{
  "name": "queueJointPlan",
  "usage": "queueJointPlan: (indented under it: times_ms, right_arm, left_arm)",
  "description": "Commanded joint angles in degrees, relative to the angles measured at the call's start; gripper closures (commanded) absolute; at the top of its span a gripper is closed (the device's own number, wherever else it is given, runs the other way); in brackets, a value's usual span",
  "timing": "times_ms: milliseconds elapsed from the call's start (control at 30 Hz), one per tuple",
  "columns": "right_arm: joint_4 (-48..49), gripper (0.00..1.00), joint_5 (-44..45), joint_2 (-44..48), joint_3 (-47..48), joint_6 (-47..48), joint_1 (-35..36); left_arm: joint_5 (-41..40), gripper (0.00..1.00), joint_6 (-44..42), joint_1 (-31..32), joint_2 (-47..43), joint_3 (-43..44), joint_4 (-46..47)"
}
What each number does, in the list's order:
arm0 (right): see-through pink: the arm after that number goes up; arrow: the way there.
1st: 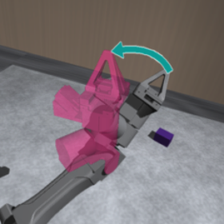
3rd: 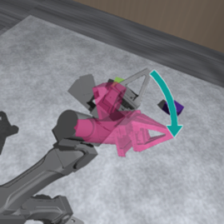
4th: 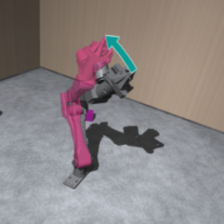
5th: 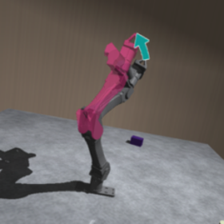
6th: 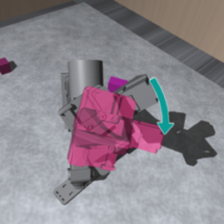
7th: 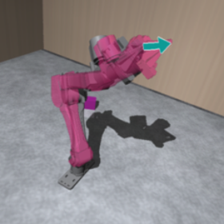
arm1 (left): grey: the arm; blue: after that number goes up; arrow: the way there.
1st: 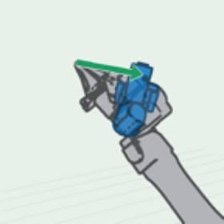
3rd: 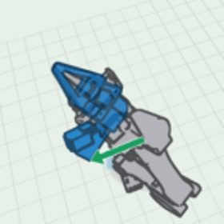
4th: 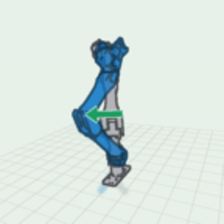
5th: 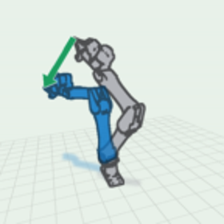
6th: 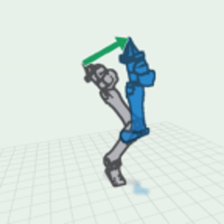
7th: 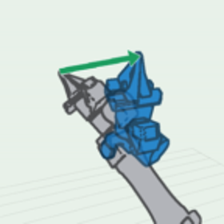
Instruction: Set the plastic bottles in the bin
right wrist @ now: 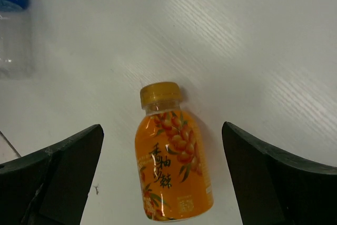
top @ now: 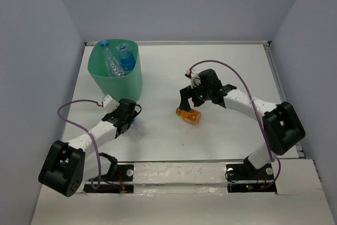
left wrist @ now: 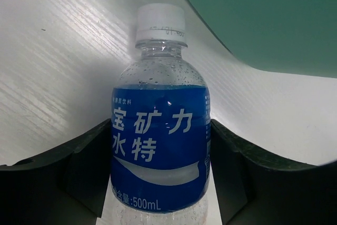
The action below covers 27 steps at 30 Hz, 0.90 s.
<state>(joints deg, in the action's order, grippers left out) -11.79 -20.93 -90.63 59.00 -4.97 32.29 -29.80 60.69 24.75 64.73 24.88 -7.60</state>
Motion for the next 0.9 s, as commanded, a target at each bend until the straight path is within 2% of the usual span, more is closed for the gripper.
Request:
queueJointPlan:
  times_ms: [0,233,467,600,733,867]
  right_arm:
    - [-5.0,0.00,3.3,1.4,0.0,-0.5,0.2]
    - [-7.8,0.00,3.7,-2.3,-1.3,-0.5,0.2]
    - [-9.6,0.02,4.0,-7.2,0.8,-0.6,4.6]
    - [-8.3,0.11,6.4,-7.5,0.3,-1.9,6.3]
    - [-7.1,0.30,7.7,-6.3,0.1,-3.4,6.3]
    - [-5.3,0.40,8.7,-4.8,0.0,-4.5,6.8]
  left_arm:
    - [-1.2,0.29,-1.8,0.0,2.2,0.3,2.4]
    - [0.5,0.44,-4.7,0.2,0.1,0.2,2.8]
    - [8.1,0.49,-12.7,1.1,-6.0,3.7,2.0]
    - [9.3,0.49,-15.0,3.5,-11.5,5.2,0.5]
    - [8.6,0.50,-20.2,7.9,-19.9,9.7,0.0]
    - [6.0,0.50,-25.2,8.9,-24.6,16.4,-1.3]
